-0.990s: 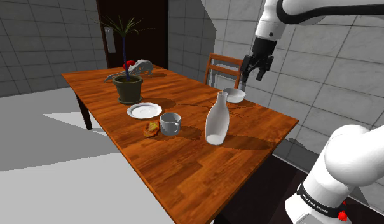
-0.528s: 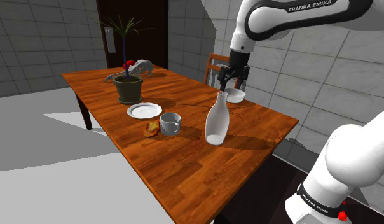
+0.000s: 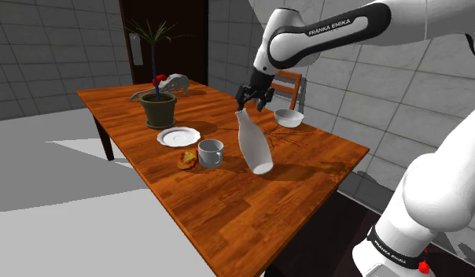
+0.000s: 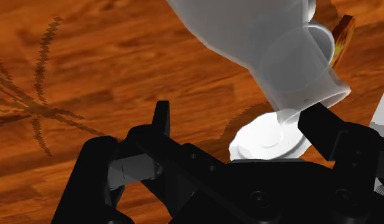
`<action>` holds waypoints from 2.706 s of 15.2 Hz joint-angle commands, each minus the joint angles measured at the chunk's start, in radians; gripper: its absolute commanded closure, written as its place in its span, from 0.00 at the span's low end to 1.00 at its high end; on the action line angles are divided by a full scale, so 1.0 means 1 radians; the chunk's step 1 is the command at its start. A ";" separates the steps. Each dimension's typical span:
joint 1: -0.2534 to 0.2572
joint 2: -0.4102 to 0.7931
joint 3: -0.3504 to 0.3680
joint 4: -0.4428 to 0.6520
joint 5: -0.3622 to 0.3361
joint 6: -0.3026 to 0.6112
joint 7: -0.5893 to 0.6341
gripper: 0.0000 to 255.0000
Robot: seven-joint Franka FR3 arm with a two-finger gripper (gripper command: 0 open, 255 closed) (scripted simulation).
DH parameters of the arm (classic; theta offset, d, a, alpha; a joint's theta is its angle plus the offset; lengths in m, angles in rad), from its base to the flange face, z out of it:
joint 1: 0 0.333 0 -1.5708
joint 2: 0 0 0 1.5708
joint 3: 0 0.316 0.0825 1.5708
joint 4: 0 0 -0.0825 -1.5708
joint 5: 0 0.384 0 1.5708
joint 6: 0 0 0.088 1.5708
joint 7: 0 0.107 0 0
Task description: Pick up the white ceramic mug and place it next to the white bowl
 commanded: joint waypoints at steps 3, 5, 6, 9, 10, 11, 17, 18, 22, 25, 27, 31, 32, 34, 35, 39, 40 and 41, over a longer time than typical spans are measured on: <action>0.015 0.153 0.021 0.083 0.004 -0.156 0.034 0.00; 0.022 0.227 0.029 0.132 0.005 -0.138 0.048 0.00; 0.025 0.264 0.032 0.159 0.005 -0.130 0.055 0.00; 0.037 0.377 0.042 0.247 0.004 -0.114 0.076 0.00; 0.041 0.416 0.044 0.279 0.003 -0.111 0.083 0.00; 0.045 0.454 0.046 0.312 0.002 -0.109 0.090 0.00; 0.055 0.541 0.049 0.347 -0.001 -0.062 0.101 0.00; 0.056 0.547 0.049 0.342 -0.001 -0.051 0.101 0.00; 0.057 0.564 0.049 0.330 -0.002 -0.022 0.102 0.00; 0.057 0.564 0.049 0.330 -0.002 -0.022 0.102 0.00; 0.057 0.564 0.049 0.330 -0.002 -0.022 0.102 0.00; 0.057 0.564 0.049 0.330 -0.002 -0.022 0.102 1.00; 0.057 0.564 0.049 0.330 -0.002 -0.022 0.102 1.00; 0.057 0.564 0.049 0.330 -0.002 -0.022 0.102 1.00; 0.058 0.564 0.049 0.331 -0.002 -0.022 0.102 1.00; 0.057 0.557 0.049 0.335 -0.002 -0.033 0.102 1.00; 0.057 0.551 0.049 0.339 -0.001 -0.044 0.102 1.00; 0.057 0.545 0.049 0.345 -0.001 -0.056 0.103 1.00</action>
